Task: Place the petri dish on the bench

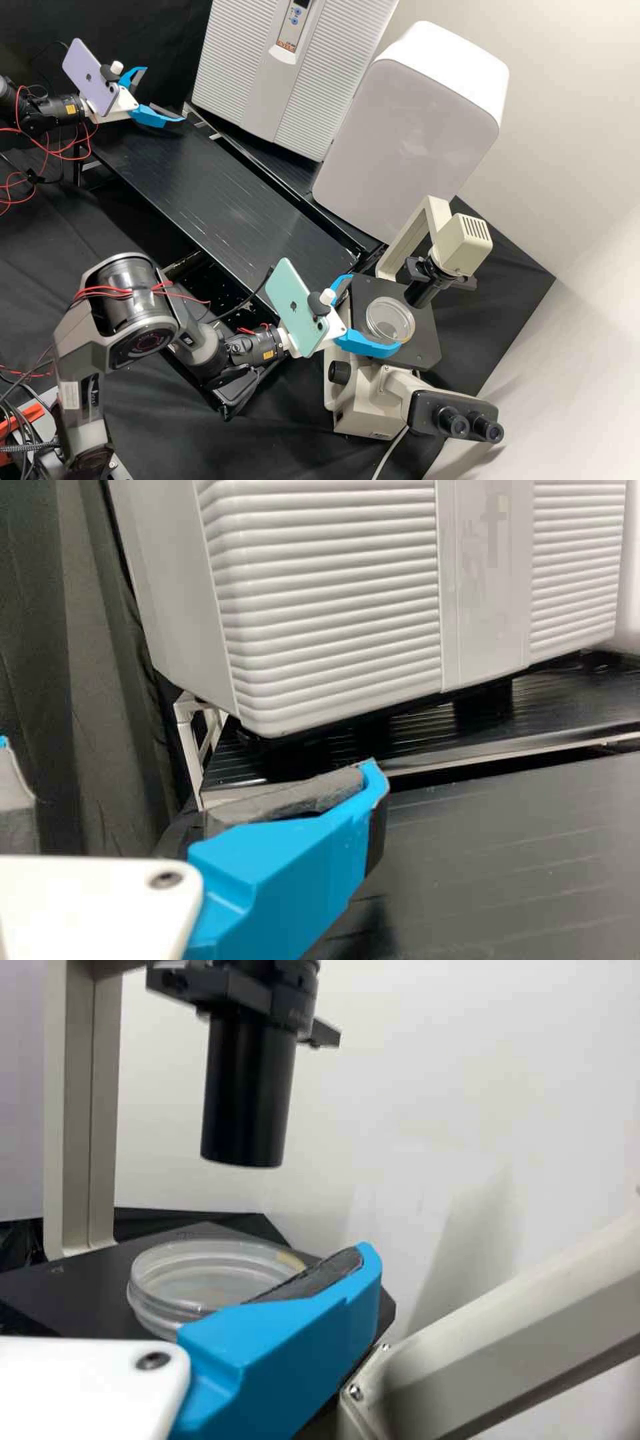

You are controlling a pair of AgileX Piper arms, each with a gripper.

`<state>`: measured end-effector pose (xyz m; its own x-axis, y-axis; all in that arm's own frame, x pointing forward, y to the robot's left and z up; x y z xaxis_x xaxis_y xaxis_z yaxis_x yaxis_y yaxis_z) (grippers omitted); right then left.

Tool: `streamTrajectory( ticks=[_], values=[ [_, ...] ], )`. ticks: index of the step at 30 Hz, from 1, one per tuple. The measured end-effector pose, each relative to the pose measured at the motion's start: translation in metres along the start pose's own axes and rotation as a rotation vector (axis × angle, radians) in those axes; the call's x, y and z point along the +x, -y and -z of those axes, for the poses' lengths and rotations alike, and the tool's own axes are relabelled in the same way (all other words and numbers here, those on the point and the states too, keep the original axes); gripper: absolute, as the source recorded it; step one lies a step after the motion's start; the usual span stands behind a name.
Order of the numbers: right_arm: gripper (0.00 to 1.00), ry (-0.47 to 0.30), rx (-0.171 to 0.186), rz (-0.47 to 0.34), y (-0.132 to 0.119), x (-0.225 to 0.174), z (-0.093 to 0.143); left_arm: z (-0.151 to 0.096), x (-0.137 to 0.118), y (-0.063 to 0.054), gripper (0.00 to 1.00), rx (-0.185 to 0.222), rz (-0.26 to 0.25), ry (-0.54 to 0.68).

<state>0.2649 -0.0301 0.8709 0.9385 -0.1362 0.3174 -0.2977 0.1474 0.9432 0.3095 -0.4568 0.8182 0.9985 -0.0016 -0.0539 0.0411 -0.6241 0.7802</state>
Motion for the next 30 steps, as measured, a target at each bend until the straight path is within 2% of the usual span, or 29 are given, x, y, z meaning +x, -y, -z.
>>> streamTrajectory(
  ticks=[7,20,30],
  values=[
    [1.0,0.047,0.007,0.055,0.018,0.008,-0.009,0.0,0.0,0.0,1.0,0.0,0.0,0.0],
    [1.0,0.061,0.005,0.029,0.012,0.016,-0.014,0.0,0.0,0.0,1.0,0.0,0.0,0.0],
    [1.0,0.055,0.008,0.057,0.023,0.03,-0.013,0.0,0.0,0.0,1.0,0.0,0.0,0.0]
  ],
)
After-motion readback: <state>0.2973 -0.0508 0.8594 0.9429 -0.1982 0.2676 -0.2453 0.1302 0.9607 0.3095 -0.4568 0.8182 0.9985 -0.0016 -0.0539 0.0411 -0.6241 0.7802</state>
